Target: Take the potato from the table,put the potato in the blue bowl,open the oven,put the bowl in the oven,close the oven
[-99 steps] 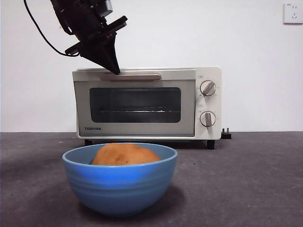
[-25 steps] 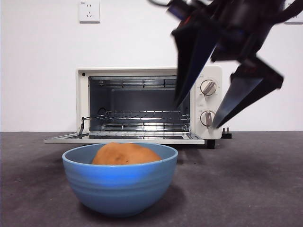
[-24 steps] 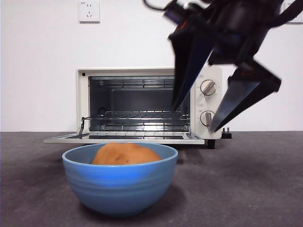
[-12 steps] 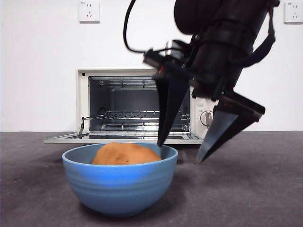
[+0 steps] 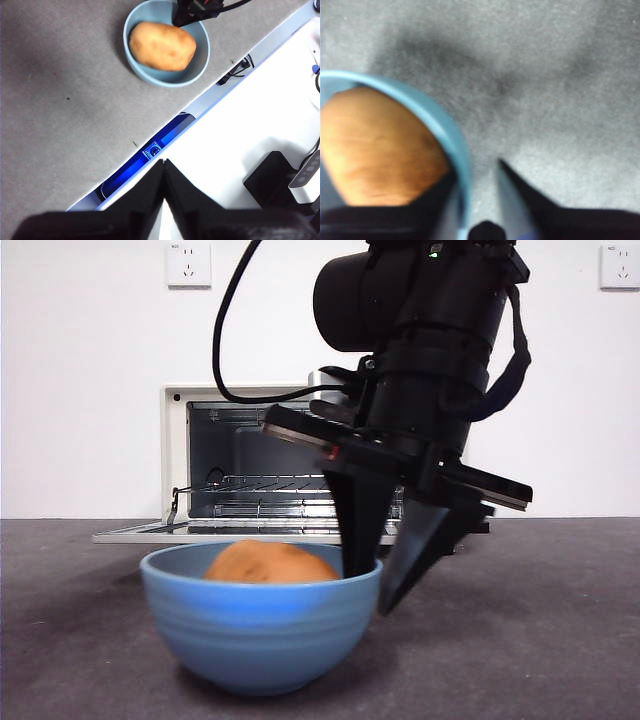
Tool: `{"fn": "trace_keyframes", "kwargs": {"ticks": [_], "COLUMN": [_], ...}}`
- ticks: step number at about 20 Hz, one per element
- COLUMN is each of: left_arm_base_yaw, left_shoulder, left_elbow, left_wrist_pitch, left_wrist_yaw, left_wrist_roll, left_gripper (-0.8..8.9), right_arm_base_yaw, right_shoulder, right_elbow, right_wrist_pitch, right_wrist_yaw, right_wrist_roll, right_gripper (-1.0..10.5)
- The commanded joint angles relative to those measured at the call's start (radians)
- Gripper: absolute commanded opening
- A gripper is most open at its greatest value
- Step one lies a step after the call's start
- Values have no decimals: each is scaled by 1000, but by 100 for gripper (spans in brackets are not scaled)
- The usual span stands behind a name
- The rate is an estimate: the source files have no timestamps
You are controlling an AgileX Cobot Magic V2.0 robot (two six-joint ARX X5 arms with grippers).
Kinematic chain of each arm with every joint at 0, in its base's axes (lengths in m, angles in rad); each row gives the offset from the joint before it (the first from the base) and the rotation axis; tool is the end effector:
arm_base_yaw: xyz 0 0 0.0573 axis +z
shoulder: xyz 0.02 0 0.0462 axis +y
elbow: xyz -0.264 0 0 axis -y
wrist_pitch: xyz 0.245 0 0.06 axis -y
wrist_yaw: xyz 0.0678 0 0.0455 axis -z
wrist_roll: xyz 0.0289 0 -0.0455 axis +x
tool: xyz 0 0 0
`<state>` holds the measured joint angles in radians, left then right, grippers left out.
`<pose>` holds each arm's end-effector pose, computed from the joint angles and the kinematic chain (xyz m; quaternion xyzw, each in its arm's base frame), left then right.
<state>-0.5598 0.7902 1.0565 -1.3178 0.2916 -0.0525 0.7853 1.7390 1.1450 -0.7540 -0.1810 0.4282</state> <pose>0.0822 -0.0613 0.3305 0.0464 0.5066 -0.3440 0.7892 0.2241 0.2314 0.1825 -0.0345 0.6594 0.2281 0.7156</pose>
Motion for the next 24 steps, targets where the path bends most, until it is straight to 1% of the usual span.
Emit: {"fn": "trace_keyframes", "kwargs": {"ticks": [1, 2, 4, 6, 7, 8, 10, 12, 15, 18, 20, 23, 24], "left_arm_base_yaw": [-5, -5, -5, -5, -5, -5, -5, -5, -5, -5, -5, -5, -5], "left_shoulder": [-3, -3, -3, -3, -3, -3, -3, -3, -3, -3, -3, -3, -3], "left_elbow": [-5, -5, -5, -5, -5, -5, -5, -5, -5, -5, -5, -5, -5], "left_wrist_pitch": [2, 2, 2, 2, 2, 7, 32, 37, 36, 37, 41, 41, 41], "left_wrist_yaw": [-4, -4, -4, -4, -5, -5, -4, -4, -5, -4, -5, -5, -5], "left_wrist_roll": [12, 12, 14, 23, 23, 23, 23, 23, 23, 23, 23, 29, 30], "left_gripper": [-6, -6, -6, -6, -6, -6, -6, -6, -6, -5, -6, -6, -6], "right_arm_base_yaw": [1, 1, 1, -2, -12, -30, -72, -114, -155, -199, -221, -251, -259], "right_shoulder": [5, 5, 5, 5, 9, 13, 32, 79, 169, 269, 323, 370, 376], "right_elbow": [42, 77, 172, 282, 331, 371, 427, 497, 631, 788, 861, 906, 905], "right_wrist_pitch": [-45, -84, -149, -209, -232, -233, -194, -189, -199, -280, -336, -372, -383], "right_wrist_yaw": [6, 18, 37, 101, 126, 148, 139, 98, 91, 91, 89, 56, 58], "right_wrist_roll": [31, 45, 50, 115, 128, 162, 193, 221, 266, 339, 389, 476, 502], "right_gripper": [-9, -9, -10, -12, -12, -12, -12, -12, -12, -11, -11, -12, -11]}}
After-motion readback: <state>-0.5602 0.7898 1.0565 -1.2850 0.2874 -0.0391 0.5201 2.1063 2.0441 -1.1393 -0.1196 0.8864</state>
